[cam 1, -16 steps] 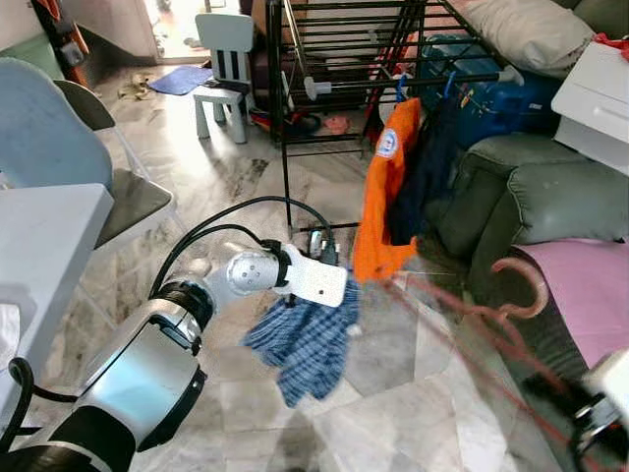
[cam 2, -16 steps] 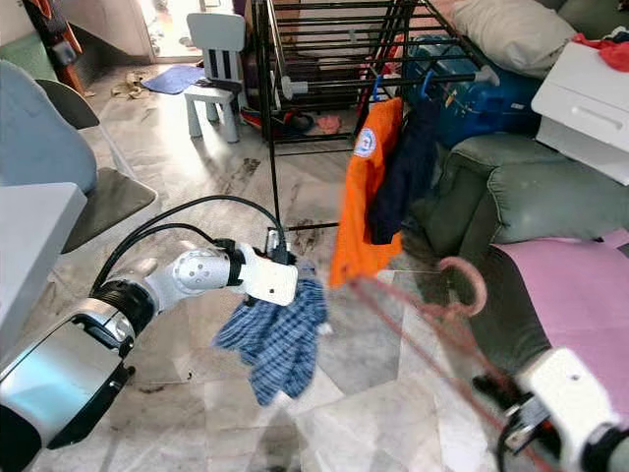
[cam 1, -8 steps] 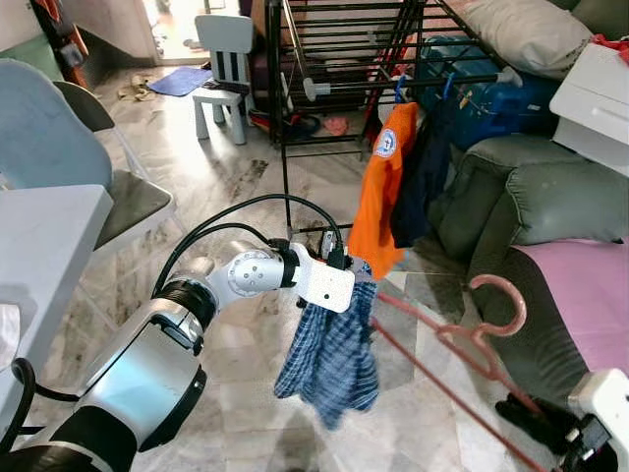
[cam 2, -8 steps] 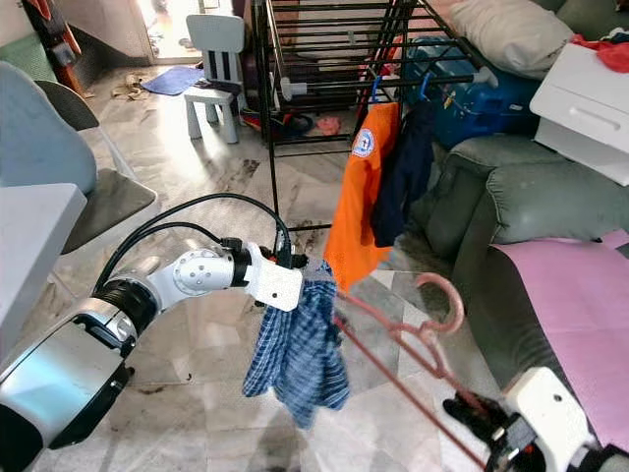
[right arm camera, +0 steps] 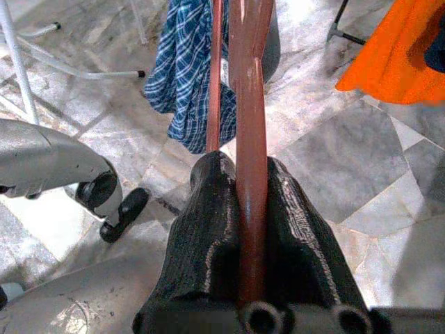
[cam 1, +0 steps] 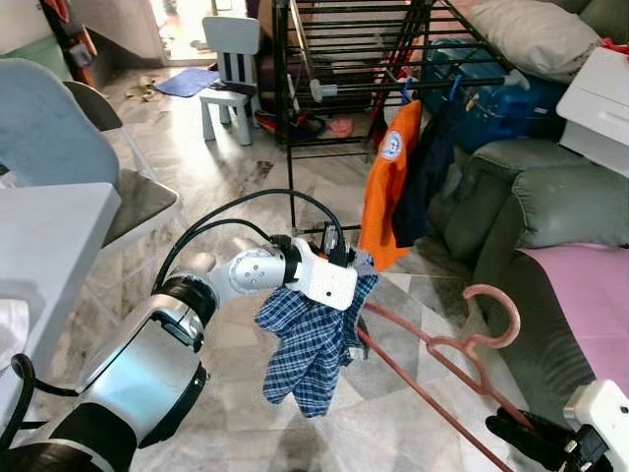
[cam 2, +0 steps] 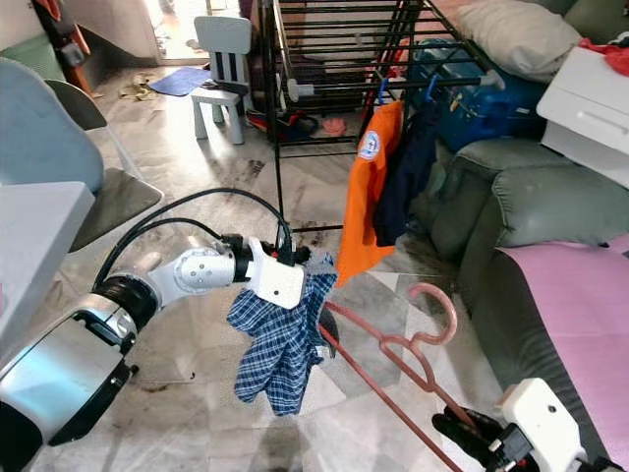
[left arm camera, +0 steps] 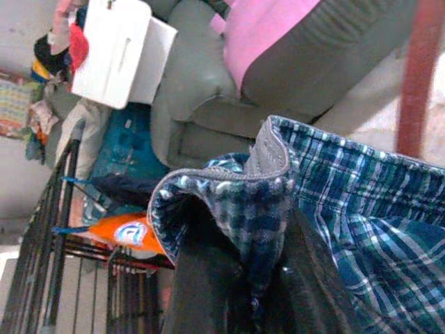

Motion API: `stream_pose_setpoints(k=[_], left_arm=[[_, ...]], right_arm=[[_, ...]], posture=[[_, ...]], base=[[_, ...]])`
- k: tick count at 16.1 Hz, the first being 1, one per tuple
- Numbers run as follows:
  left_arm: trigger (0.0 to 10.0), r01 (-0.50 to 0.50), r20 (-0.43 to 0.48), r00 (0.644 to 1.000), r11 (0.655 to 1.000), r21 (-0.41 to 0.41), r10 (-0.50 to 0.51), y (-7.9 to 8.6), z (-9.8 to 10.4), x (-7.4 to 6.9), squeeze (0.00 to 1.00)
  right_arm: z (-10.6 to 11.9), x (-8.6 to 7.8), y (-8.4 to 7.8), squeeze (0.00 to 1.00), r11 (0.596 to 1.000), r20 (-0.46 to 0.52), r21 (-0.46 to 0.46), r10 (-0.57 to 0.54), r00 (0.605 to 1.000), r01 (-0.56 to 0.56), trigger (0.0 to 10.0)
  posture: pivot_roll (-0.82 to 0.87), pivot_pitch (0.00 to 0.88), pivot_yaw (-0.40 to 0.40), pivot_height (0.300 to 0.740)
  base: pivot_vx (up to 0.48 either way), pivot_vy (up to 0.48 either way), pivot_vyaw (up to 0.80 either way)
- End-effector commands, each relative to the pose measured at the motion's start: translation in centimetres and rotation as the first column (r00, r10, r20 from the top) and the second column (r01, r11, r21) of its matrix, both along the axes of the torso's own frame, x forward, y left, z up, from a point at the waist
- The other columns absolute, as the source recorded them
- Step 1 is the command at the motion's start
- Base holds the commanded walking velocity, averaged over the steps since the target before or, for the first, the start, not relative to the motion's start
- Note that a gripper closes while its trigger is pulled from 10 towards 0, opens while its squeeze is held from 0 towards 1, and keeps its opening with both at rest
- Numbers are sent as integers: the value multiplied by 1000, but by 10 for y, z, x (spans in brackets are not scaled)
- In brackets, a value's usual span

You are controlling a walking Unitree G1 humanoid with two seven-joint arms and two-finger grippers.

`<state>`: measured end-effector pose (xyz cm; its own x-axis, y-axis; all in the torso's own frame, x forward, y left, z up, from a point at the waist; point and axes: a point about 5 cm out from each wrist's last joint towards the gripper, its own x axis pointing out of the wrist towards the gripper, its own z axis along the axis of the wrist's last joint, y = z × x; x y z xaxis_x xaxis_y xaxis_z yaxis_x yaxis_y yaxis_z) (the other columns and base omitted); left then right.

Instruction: Hang hanger

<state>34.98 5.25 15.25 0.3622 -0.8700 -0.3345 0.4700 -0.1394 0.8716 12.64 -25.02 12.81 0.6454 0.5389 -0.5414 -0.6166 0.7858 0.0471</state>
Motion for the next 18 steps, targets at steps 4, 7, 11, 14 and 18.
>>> stream_pose_setpoints(k=[4, 7, 11, 14, 18], left_arm=[[10000, 66, 33, 997, 992, -104, -63, -9, 20, -2, 0], [10000, 128, 42, 992, 969, -210, -121, -17, 34, -6, 0], [10000, 199, 41, 980, 938, -285, -195, -26, 41, -14, 0], [10000, 261, 41, 964, 911, -319, -261, -34, 43, -21, 0], [10000, 306, 34, 949, 884, -354, -314, -38, 42, -29, 0]], right_arm=[[-11, 5, -2, 0, 999, 0, -19, -47, 999, 47, 10000], [-27, 11, -12, 0, 988, -6, -14, -155, 988, 155, 10000], [-41, 28, -21, 0, 948, 16, 25, -317, 948, 316, 10000], [-49, 38, -26, 0, 893, 8, 105, -440, 898, 437, 10000], [-59, 52, -56, 0, 666, -53, 203, -724, 688, 717, 10000]], posture=[[-72, 0, 19, 740], [-60, 0, 14, 740], [-56, 0, 13, 740], [-53, 0, 13, 740], [-50, 0, 10, 740]], base=[[0, 0, 0], [0, 0, 0], [0, 0, 0], [0, 0, 0], [0, 0, 0]])
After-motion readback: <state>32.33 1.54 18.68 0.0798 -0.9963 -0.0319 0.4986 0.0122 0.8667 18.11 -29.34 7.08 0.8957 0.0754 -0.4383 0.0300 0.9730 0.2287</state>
